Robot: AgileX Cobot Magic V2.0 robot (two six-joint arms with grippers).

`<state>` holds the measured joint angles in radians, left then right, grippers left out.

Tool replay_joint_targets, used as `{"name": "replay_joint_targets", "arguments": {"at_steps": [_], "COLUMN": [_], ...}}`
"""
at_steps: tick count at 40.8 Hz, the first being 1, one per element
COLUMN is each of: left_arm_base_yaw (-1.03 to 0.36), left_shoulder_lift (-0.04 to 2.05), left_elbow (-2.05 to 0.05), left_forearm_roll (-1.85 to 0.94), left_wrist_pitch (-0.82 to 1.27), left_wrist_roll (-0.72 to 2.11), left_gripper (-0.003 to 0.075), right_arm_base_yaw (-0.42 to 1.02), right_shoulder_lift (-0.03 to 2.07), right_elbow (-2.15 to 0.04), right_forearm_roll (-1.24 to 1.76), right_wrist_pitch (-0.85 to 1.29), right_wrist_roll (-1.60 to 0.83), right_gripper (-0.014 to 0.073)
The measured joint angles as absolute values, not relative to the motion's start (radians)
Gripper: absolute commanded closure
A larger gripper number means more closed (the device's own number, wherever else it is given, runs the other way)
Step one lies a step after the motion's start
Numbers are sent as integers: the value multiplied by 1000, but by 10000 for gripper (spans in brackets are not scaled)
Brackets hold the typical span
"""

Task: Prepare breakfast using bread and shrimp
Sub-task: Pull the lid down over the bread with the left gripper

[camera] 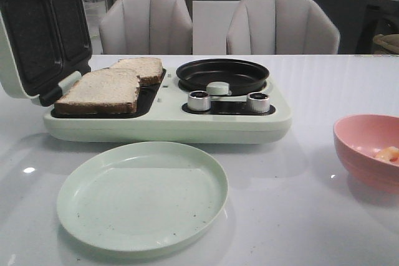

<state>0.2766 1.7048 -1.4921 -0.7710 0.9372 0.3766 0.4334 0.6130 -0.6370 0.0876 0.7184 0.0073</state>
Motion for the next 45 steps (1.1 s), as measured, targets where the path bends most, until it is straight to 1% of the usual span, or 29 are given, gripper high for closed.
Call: {"name": "replay_joint_targets", "arguments": {"at_steps": [7, 15, 24, 35, 42, 45], "left_arm_base_yaw": [228, 130, -20, -204, -319, -345], "left_shoulder_lift": [1705, 1705, 1627, 1431, 1275, 1208], "left_elbow": [-1496, -1496, -1459, -1287, -1124, -1047], "left_forearm_roll": [-835, -837, -657, -546, -482, -459], "left_wrist_pitch": [970, 1000, 989, 916, 842, 810], "left_wrist_roll": [439, 450, 453, 454, 449, 437], "left_gripper": [620, 620, 620, 618, 618, 618], "right_arm_base_yaw": [433, 433, 433, 433, 433, 433], "right_shoulder_lift": [613, 613, 613, 613, 613, 613], "right_elbow": [-637, -637, -637, -636, -636, -636], "right_forearm_roll": [88, 88, 88, 88, 88, 88], "right_wrist_pitch": [718, 718, 718, 718, 718, 718], "right_wrist_roll": [7, 7, 7, 7, 7, 7], "right_gripper": [119, 119, 119, 119, 119, 119]}}
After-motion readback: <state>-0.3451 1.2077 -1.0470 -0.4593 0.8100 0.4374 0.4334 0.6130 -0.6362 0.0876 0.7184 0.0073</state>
